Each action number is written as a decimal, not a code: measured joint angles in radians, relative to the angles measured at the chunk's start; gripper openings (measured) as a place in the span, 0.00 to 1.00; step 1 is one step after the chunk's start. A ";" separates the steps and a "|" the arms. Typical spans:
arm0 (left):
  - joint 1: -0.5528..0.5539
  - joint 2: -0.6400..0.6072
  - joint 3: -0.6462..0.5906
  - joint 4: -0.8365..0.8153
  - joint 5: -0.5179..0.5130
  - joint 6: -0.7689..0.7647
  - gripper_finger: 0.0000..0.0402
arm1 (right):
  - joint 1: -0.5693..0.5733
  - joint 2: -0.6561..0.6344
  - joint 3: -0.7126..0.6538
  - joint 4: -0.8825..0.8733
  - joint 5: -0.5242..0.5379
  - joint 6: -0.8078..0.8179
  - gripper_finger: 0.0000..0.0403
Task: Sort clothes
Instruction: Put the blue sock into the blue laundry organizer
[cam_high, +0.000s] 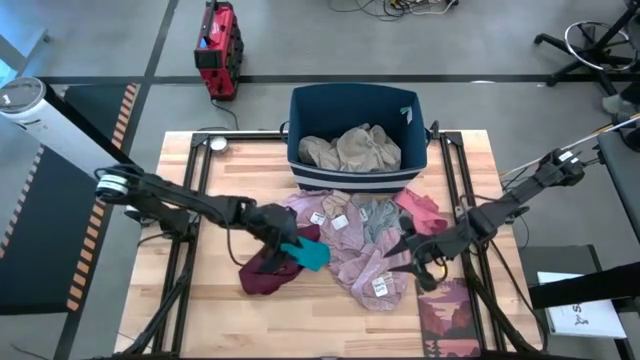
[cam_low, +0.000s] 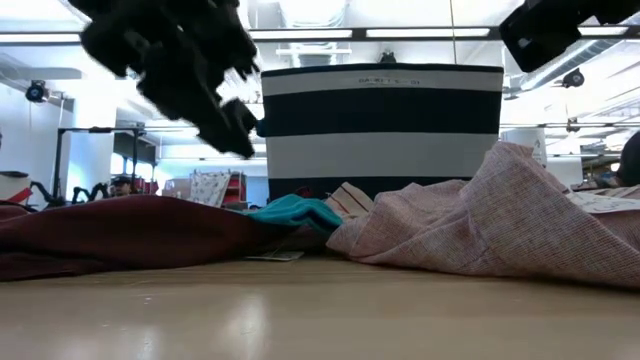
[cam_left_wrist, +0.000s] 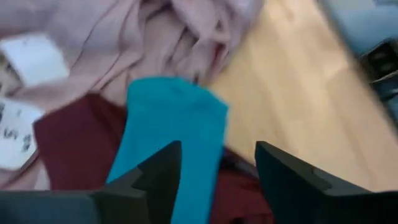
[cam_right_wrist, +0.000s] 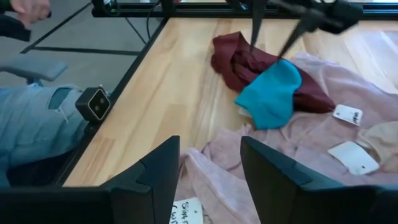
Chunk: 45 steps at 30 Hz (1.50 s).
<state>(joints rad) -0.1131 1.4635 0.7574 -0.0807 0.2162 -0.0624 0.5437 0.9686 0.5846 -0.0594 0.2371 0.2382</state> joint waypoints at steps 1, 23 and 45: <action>0.000 0.015 0.000 -0.005 -0.027 0.000 0.51 | 0.004 0.007 0.007 0.000 0.000 0.000 0.38; -0.002 0.023 -0.001 -0.318 -0.182 -0.187 0.48 | 0.022 0.047 0.031 0.026 0.007 -0.006 0.38; -0.012 -0.097 -0.001 -0.187 -0.180 -0.153 0.01 | 0.021 0.051 0.031 0.104 0.063 -0.012 0.27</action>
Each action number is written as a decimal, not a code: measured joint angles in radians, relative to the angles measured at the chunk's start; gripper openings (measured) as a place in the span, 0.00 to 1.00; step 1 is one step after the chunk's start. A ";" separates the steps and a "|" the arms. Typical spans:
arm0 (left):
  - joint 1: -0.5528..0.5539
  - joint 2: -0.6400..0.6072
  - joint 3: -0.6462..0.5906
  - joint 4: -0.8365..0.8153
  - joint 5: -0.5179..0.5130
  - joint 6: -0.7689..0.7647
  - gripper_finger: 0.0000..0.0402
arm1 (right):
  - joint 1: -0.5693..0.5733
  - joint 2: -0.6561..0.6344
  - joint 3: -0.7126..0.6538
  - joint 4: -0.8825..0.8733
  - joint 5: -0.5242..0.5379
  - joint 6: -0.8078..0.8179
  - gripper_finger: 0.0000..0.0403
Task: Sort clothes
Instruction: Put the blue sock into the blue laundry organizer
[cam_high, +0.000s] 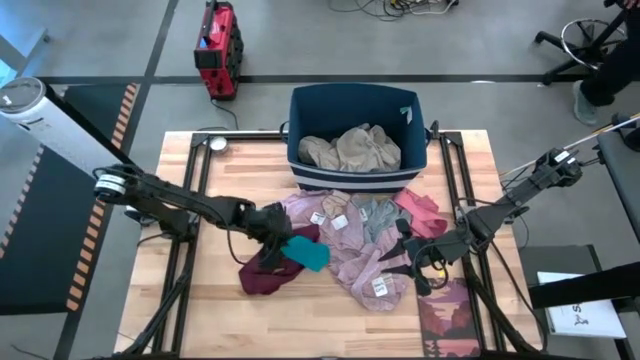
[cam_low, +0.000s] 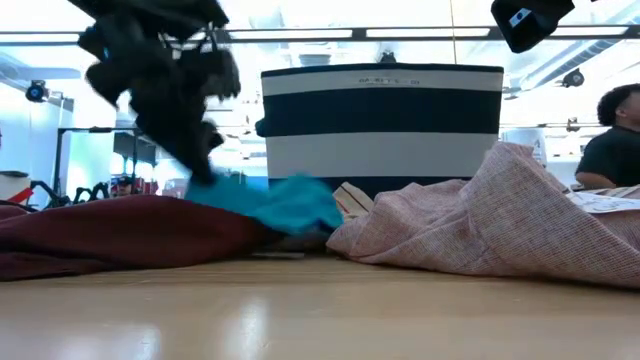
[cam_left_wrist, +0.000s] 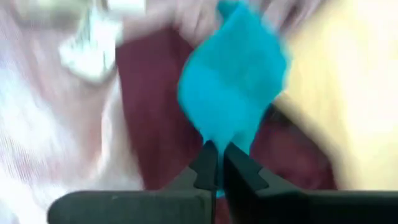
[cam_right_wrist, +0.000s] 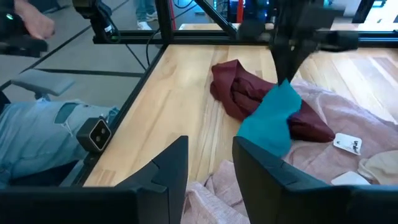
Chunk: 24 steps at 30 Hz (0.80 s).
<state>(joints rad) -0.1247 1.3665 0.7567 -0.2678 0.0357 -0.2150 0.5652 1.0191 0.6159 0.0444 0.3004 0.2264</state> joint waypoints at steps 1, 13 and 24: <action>0.000 -0.027 0.000 0.032 0.006 0.000 0.00 | 0.000 0.000 0.000 0.001 0.005 0.000 0.26; 0.116 -0.289 0.000 0.397 -0.002 0.065 0.00 | 0.000 0.000 -0.001 0.027 0.015 -0.016 0.23; 0.325 -0.226 0.156 0.427 0.176 0.179 0.00 | 0.000 0.000 -0.001 0.052 0.015 -0.056 0.23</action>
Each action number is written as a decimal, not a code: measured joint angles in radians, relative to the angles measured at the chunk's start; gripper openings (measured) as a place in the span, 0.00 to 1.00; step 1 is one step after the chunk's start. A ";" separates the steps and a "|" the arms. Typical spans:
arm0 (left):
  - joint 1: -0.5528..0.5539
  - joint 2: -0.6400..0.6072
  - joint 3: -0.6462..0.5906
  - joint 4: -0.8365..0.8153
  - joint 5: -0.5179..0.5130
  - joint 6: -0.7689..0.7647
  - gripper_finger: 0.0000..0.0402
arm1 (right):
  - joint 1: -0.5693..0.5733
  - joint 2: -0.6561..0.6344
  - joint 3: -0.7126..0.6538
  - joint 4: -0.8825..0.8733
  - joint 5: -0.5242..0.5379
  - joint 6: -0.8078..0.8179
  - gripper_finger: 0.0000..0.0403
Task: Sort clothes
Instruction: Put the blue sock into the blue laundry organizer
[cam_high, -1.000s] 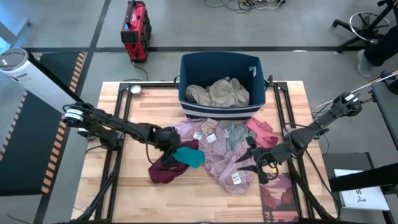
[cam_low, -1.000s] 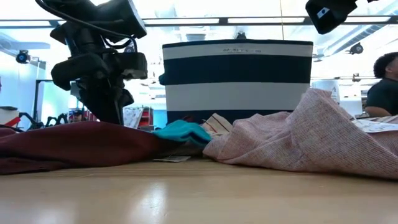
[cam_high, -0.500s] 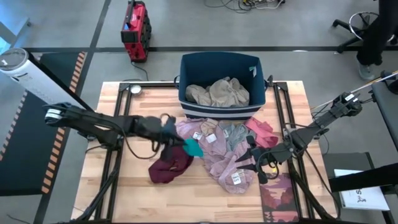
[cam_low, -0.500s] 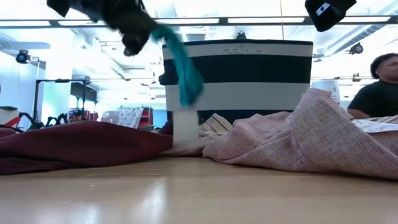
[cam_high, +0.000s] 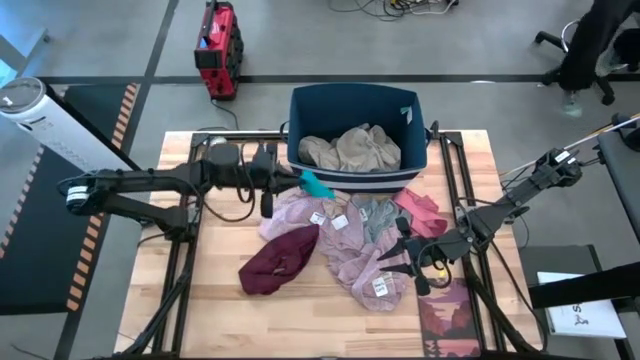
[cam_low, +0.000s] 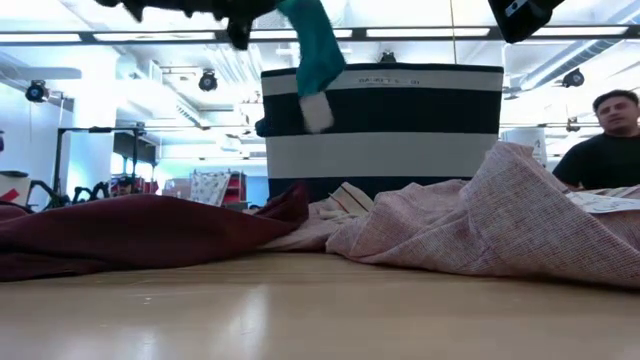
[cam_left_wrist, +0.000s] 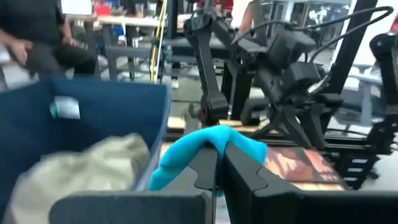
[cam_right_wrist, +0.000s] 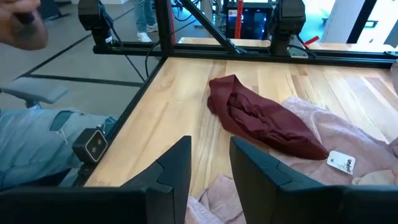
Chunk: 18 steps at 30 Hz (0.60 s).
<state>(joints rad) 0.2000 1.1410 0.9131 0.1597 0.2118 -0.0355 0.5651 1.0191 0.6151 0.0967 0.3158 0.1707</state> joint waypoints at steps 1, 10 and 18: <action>0.009 0.018 0.035 -0.023 0.009 0.027 0.00 | 0.000 0.000 0.000 0.000 0.001 -0.004 0.22; 0.123 0.288 0.479 -0.293 0.032 0.239 0.00 | 0.000 0.000 0.000 0.021 0.002 -0.014 0.19; 0.228 0.536 0.774 -0.453 0.174 0.246 0.00 | 0.000 0.000 0.000 0.021 0.001 -0.014 0.21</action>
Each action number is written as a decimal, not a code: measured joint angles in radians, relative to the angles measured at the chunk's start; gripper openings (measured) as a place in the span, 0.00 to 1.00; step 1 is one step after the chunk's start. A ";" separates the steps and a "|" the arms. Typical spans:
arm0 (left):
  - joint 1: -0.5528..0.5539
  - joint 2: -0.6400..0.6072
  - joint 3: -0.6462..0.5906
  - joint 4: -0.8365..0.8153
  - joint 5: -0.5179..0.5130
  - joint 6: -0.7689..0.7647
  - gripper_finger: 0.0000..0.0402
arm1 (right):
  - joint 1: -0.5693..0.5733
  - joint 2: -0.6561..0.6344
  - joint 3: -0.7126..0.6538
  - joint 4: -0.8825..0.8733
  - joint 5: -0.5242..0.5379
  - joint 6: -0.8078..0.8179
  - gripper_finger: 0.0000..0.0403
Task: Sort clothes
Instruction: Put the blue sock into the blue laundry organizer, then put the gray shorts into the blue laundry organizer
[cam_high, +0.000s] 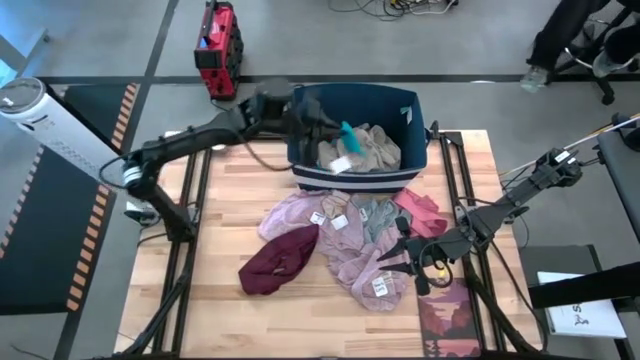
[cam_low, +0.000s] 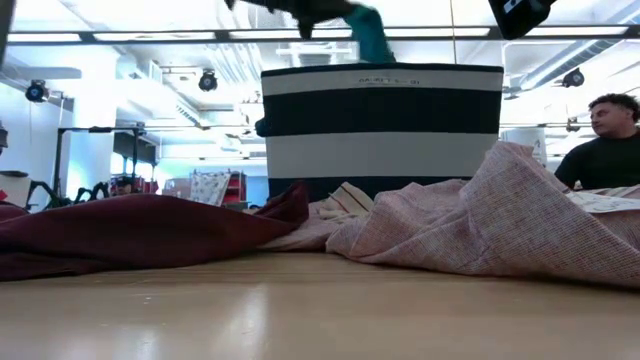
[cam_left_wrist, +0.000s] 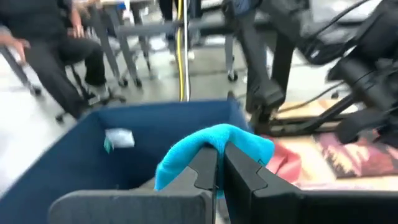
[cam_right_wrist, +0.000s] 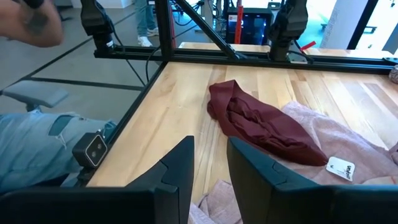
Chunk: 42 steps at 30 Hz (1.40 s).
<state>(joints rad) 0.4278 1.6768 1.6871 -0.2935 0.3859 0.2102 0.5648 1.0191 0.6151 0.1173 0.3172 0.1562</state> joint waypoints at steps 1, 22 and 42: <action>0.008 0.025 0.024 -0.020 0.001 0.006 0.00 | 0.000 0.000 0.000 0.000 0.000 0.000 0.21; 0.033 0.129 0.072 -0.181 -0.045 0.037 0.24 | 0.000 0.000 0.000 -0.007 -0.002 0.008 0.21; -0.020 0.031 0.070 -0.242 -0.063 0.017 0.61 | 0.000 0.000 0.000 -0.008 -0.014 0.002 0.25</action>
<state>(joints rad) 0.4080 1.7081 1.7573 -0.5351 0.3233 0.2273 0.5652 1.0191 0.6151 0.1091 0.3036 0.1586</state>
